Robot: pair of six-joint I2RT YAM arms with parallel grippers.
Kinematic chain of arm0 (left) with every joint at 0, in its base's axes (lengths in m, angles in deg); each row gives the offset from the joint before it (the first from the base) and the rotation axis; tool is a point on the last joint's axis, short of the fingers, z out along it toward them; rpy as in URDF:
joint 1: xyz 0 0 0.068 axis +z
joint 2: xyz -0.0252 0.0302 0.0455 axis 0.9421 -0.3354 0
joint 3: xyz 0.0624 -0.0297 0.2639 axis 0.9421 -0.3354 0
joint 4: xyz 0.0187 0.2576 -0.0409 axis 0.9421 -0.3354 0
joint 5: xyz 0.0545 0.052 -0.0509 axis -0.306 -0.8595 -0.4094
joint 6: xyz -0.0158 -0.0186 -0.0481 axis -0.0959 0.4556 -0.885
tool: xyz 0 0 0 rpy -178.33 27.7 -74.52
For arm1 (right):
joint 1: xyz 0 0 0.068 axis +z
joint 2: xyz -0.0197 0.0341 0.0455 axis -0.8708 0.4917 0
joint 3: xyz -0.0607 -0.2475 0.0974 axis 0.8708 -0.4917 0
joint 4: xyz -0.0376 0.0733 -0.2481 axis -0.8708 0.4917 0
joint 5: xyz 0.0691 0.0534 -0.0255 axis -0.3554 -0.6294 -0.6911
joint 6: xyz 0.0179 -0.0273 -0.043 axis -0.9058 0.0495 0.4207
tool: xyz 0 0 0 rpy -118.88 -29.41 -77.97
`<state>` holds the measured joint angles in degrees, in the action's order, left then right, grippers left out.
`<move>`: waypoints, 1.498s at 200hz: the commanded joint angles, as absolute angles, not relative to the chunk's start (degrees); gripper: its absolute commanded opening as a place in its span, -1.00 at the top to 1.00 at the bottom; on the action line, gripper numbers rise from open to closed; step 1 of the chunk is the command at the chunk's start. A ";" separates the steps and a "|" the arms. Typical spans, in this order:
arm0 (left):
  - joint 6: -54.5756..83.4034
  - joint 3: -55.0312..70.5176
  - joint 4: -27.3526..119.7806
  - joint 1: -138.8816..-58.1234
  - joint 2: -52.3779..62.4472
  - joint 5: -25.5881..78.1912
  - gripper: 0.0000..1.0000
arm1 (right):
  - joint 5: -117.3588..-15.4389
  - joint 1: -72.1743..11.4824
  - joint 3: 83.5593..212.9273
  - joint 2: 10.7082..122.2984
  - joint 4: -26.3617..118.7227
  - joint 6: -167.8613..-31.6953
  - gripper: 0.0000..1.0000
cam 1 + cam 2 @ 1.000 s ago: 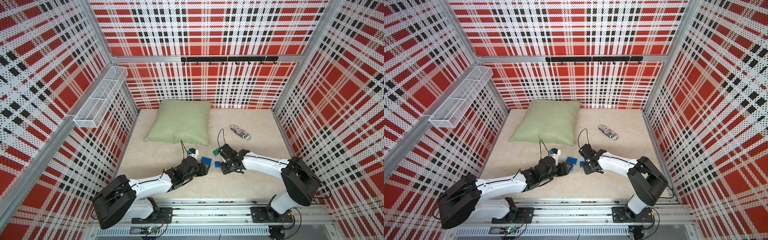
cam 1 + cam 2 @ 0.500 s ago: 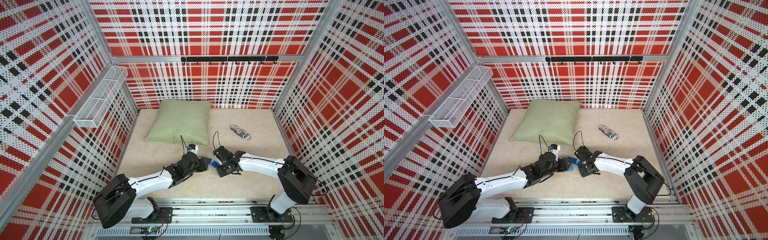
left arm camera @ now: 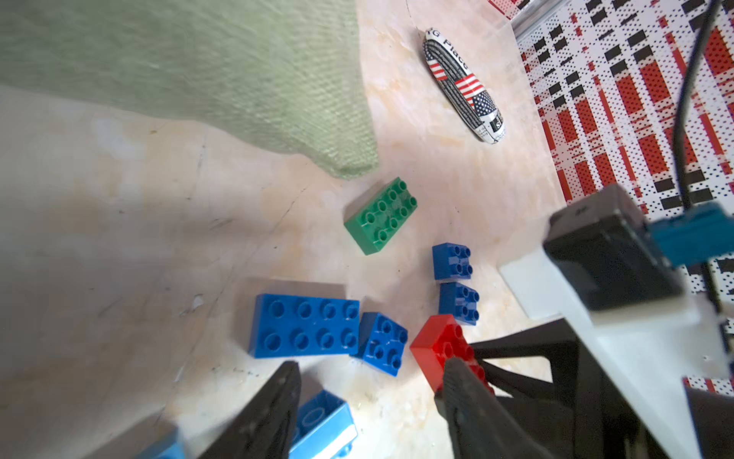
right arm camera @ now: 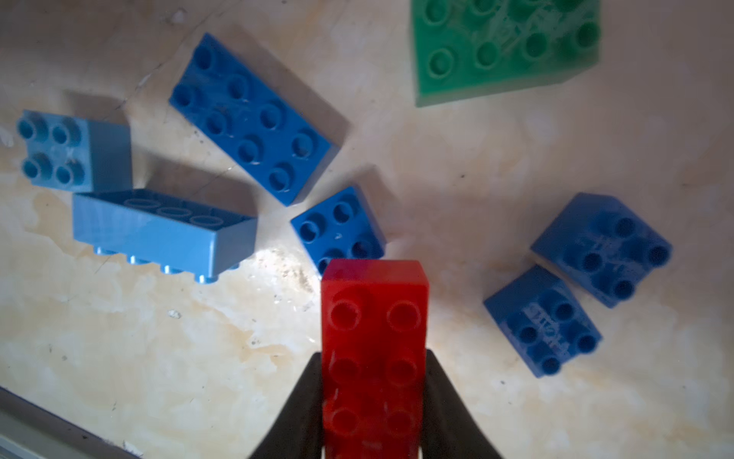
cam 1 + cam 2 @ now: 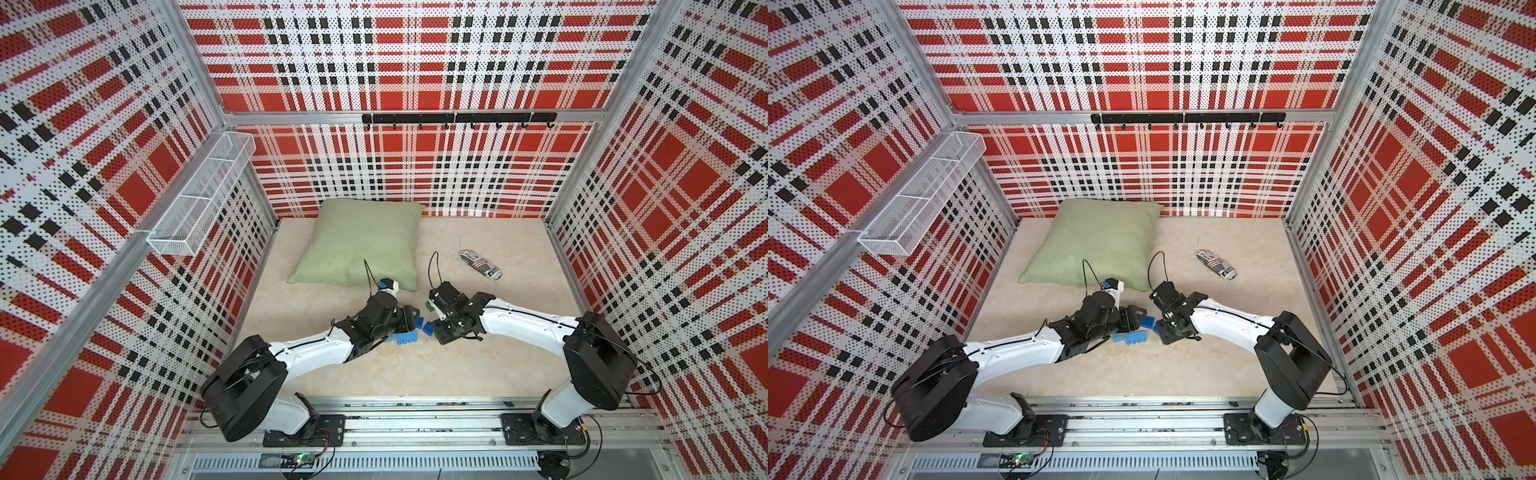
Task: Assemble a heart with lego
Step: Adjust the lego brick at the center of the board.
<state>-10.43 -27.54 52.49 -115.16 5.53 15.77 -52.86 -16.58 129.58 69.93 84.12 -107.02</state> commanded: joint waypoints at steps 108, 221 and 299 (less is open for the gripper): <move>-6.12 -18.27 48.79 -117.01 -8.97 21.21 -0.24 | -51.10 -19.71 123.20 61.31 83.35 -108.66 0.32; -2.76 -17.62 46.18 -111.14 -5.71 17.62 -0.28 | -57.76 -19.57 127.69 65.55 82.03 -103.42 0.36; -5.96 -30.54 47.87 -106.23 10.35 14.45 -0.28 | -58.42 -17.13 141.75 78.77 90.90 -87.98 0.48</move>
<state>-5.25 -27.82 47.16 -107.37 7.60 15.53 -58.54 -17.79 139.41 76.92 86.22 -95.17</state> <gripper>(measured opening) 0.640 0.360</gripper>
